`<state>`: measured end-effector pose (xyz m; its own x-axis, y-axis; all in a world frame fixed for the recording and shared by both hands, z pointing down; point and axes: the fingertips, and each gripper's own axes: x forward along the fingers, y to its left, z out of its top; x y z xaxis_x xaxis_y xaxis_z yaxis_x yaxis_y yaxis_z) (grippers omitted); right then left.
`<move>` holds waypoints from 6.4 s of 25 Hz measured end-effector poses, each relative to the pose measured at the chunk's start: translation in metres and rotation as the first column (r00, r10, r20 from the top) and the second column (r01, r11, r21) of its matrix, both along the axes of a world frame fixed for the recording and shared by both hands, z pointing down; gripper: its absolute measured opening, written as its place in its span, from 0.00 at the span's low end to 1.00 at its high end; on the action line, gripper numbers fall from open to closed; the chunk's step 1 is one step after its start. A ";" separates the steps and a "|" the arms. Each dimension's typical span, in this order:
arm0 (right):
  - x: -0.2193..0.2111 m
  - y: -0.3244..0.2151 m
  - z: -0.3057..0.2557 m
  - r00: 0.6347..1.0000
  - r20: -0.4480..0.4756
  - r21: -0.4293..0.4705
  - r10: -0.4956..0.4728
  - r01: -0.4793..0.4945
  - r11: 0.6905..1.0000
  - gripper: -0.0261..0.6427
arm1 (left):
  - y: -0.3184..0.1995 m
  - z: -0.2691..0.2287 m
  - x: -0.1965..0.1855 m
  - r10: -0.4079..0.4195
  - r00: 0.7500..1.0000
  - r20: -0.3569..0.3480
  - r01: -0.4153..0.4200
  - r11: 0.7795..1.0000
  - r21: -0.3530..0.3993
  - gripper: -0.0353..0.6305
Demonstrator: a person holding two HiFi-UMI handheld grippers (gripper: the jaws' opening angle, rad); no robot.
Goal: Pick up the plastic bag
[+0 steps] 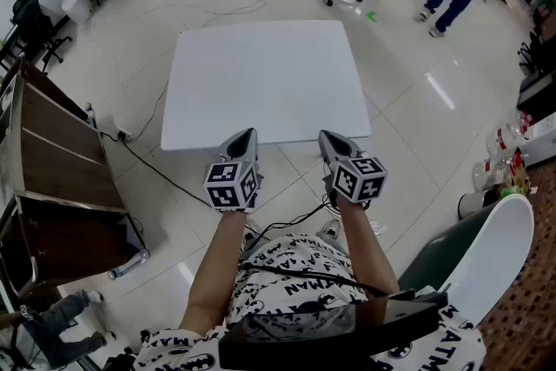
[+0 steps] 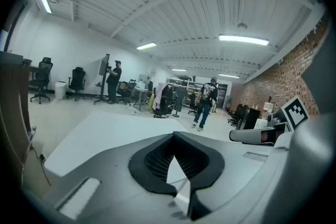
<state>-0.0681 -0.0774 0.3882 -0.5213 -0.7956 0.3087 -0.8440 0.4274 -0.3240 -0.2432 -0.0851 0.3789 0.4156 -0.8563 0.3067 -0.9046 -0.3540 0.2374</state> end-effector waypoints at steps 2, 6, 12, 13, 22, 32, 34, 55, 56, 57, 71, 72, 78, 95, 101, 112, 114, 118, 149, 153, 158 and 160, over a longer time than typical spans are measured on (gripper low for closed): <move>0.000 -0.002 0.000 1.000 0.011 0.002 0.002 -0.002 1.000 0.06 | -0.003 0.000 0.005 0.014 1.000 0.003 -0.014 1.000 -0.001 0.06; 0.012 -0.003 0.002 0.999 0.040 0.020 0.031 -0.032 0.999 0.06 | -0.004 0.004 0.025 0.054 0.998 0.012 -0.054 0.998 -0.011 0.06; 0.049 0.012 0.026 0.990 0.057 -0.013 0.132 -0.132 0.991 0.08 | 0.008 0.028 0.077 0.178 0.983 0.034 -0.176 0.982 -0.066 0.06; 0.056 0.015 0.031 0.987 0.055 -0.021 0.149 -0.149 0.989 0.08 | 0.010 0.034 0.087 0.205 0.978 0.035 -0.202 0.976 -0.079 0.06; 0.183 0.068 0.122 0.962 -0.008 -0.152 0.272 -0.270 0.951 0.34 | 0.059 0.125 0.235 0.448 0.894 -0.001 -0.434 0.865 -0.251 0.06; 0.295 0.115 0.294 0.955 -0.152 -0.358 0.254 -0.293 0.886 0.48 | 0.096 0.283 0.344 0.556 0.831 0.007 -0.497 0.747 -0.441 0.06; 0.305 0.112 0.337 0.959 -0.176 -0.387 0.223 -0.275 0.880 0.48 | 0.094 0.323 0.354 0.552 0.834 0.023 -0.477 0.740 -0.475 0.06; 0.255 0.124 0.795 0.985 -0.174 -0.665 -0.016 -0.106 0.739 0.48 | 0.083 0.708 0.371 0.621 0.771 0.138 -0.374 0.618 -0.691 0.06; 0.254 0.124 0.811 0.984 -0.178 -0.672 -0.032 -0.098 0.734 0.48 | 0.085 0.720 0.369 0.622 0.771 0.136 -0.370 0.612 -0.699 0.06; 0.252 0.123 0.824 0.983 -0.179 -0.676 -0.044 -0.091 0.731 0.48 | 0.086 0.731 0.367 0.626 0.768 0.135 -0.368 0.605 -0.706 0.06; 0.236 0.107 0.931 0.918 -0.352 -0.680 -0.182 -0.117 0.724 0.55 | 0.090 0.803 0.349 0.612 0.784 0.102 -0.327 0.548 -0.769 0.06; 0.238 0.111 0.937 0.902 -0.377 -0.684 -0.208 -0.121 0.719 0.55 | 0.092 0.804 0.348 0.613 0.785 0.096 -0.331 0.545 -0.770 0.06; 0.231 0.122 0.951 0.791 -0.513 -0.671 -0.334 -0.127 0.730 0.44 | 0.100 0.811 0.339 0.623 0.779 0.073 -0.339 0.516 -0.787 0.06; 0.305 0.094 0.770 0.900 -0.293 -0.556 0.323 -0.435 0.709 0.06 | 0.073 0.687 0.351 0.622 0.776 0.102 -0.375 0.585 -0.719 0.06; 0.339 0.096 0.574 0.846 -0.123 -0.480 0.519 -0.509 0.715 0.06 | 0.070 0.524 0.372 0.649 0.753 0.108 -0.462 0.638 -0.616 0.06; 0.361 0.044 0.256 0.852 0.076 -0.198 0.519 -0.497 0.845 0.06 | 0.019 0.246 0.383 0.496 0.866 0.071 -0.452 0.834 -0.315 0.06; 0.350 0.031 0.209 0.858 0.112 -0.154 0.501 -0.483 0.862 0.06 | 0.008 0.210 0.369 0.464 0.884 0.060 -0.431 0.857 -0.280 0.06; 0.321 -0.005 0.136 0.913 0.144 -0.076 0.381 -0.374 0.924 0.06 | -0.018 0.149 0.326 0.350 0.934 0.074 -0.330 0.923 -0.201 0.06; 0.001 -0.067 -0.029 0.997 -0.059 0.106 -0.048 0.054 0.993 0.06 | -0.037 -0.001 -0.022 -0.040 0.999 -0.009 0.040 0.999 -0.009 0.06; -0.001 -0.063 -0.029 0.998 -0.050 0.095 -0.044 0.048 0.994 0.06 | -0.033 0.001 -0.025 -0.045 0.999 -0.015 0.045 0.999 -0.006 0.06; -0.002 -0.058 -0.026 0.998 -0.043 0.091 -0.046 0.050 0.995 0.06 | -0.030 0.004 -0.020 -0.031 0.999 -0.017 0.031 1.000 -0.002 0.06; -0.003 -0.058 -0.027 0.998 -0.036 0.089 -0.047 0.050 0.995 0.06 | -0.030 0.004 -0.018 -0.025 1.000 -0.014 0.025 1.000 -0.010 0.06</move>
